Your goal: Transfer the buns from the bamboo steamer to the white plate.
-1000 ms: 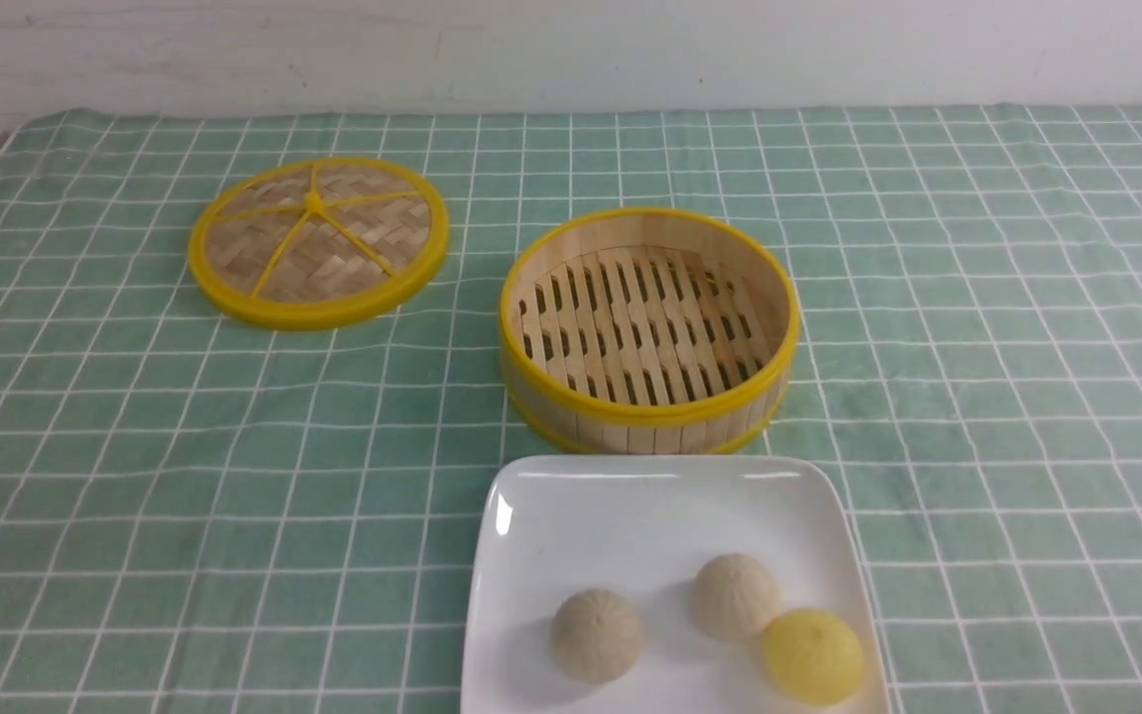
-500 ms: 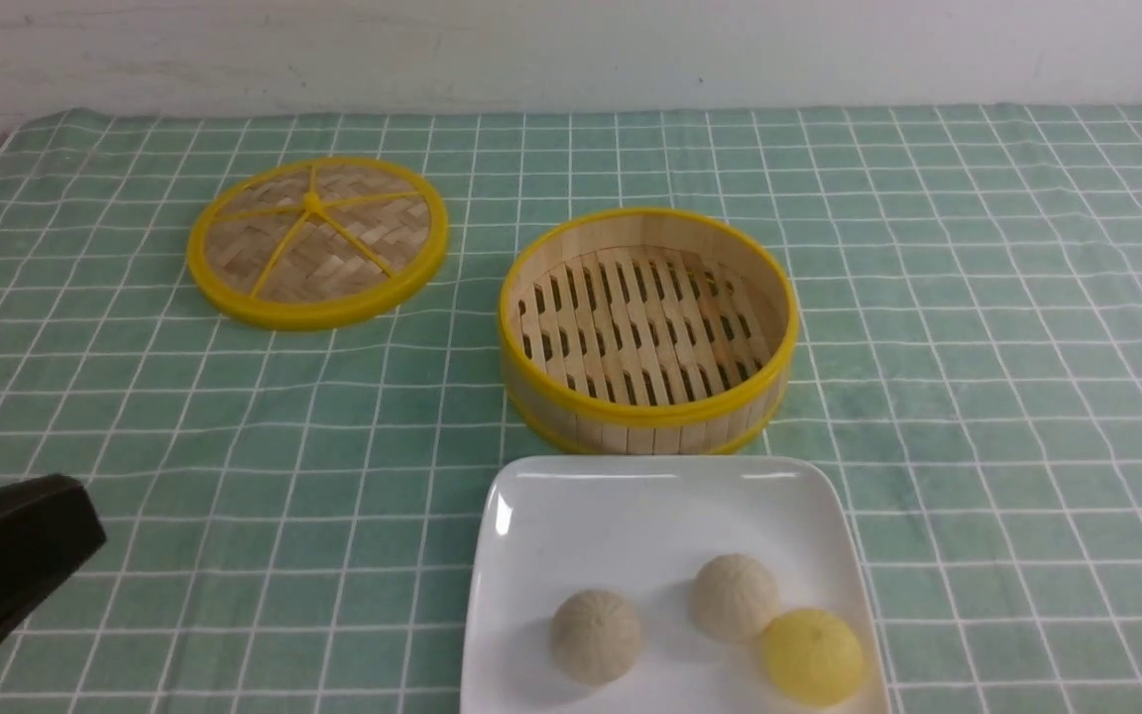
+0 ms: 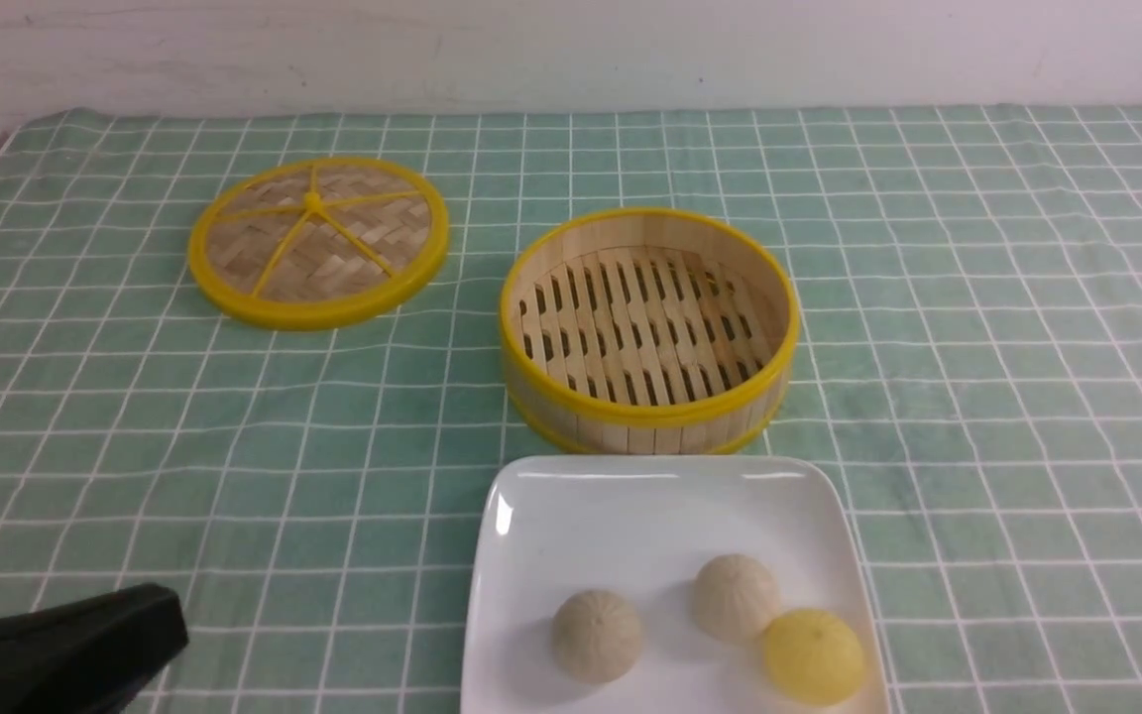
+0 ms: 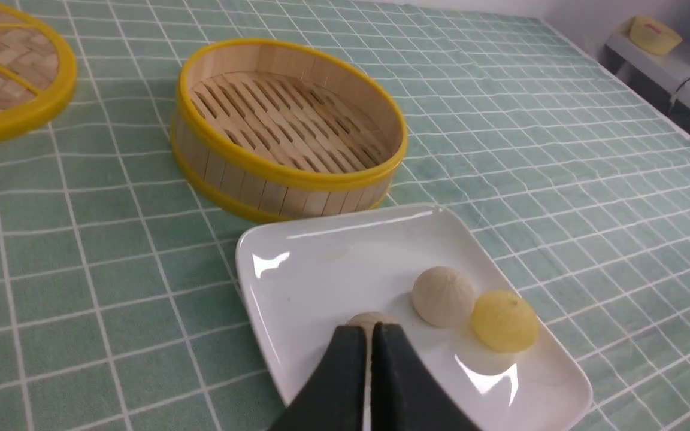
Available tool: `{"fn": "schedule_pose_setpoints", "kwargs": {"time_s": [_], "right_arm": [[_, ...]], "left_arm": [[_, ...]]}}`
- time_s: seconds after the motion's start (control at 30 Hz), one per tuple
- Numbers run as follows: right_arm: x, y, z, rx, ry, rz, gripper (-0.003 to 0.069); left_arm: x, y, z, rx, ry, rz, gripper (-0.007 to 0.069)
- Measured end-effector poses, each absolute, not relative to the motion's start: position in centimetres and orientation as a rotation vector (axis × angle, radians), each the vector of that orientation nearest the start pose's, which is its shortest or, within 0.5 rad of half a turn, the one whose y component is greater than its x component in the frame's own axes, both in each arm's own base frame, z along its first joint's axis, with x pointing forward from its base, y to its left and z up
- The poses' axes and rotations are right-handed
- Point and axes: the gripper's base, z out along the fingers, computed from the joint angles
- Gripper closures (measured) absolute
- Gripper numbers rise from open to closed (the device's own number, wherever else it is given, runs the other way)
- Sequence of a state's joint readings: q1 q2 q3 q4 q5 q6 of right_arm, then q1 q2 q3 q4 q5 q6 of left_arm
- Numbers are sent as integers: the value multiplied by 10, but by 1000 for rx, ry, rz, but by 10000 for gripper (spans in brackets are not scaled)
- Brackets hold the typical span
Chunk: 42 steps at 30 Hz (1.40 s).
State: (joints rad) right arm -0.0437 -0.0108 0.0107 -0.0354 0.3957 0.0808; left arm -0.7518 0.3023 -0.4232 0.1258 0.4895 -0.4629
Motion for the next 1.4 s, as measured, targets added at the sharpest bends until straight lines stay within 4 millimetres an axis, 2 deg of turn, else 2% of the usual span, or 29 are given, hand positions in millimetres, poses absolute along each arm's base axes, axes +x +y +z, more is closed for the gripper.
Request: {"fn": "schedule_pose_setpoints", "kwargs": {"time_s": [0.03, 0.07, 0.1, 0.2, 0.37, 0.5, 0.7, 0.87, 0.97, 1.4], "right_arm": [[52, -4, 175, 96, 1877, -10, 613], [52, -4, 175, 96, 1877, -10, 610], [52, -4, 175, 96, 1877, -10, 610], [52, -4, 175, 96, 1877, -10, 606], [52, -4, 175, 96, 1877, -10, 601], [52, -4, 175, 96, 1877, -10, 597], [52, -4, 175, 96, 1877, -10, 591], [52, -4, 175, 96, 1877, -10, 583], [52, -4, 175, 96, 1876, -10, 580], [52, -4, 175, 96, 1875, -10, 569]], "left_arm": [[55, -45, 288, 340, 1887, -705, 583], [58, -48, 272, 357, 1890, -701, 583], [58, -48, 267, 362, 1899, -696, 582], [62, -52, 233, 389, 1892, -671, 580], [69, -44, 208, 284, 1891, -579, 575], [75, -30, 205, 131, 1894, -438, 570], [69, -14, 199, 123, 1834, -203, 562], [64, -3, 181, -47, 1845, -126, 563], [63, 0, 176, -132, 1852, -116, 561], [53, 6, 172, -207, 1852, -47, 552]]}}
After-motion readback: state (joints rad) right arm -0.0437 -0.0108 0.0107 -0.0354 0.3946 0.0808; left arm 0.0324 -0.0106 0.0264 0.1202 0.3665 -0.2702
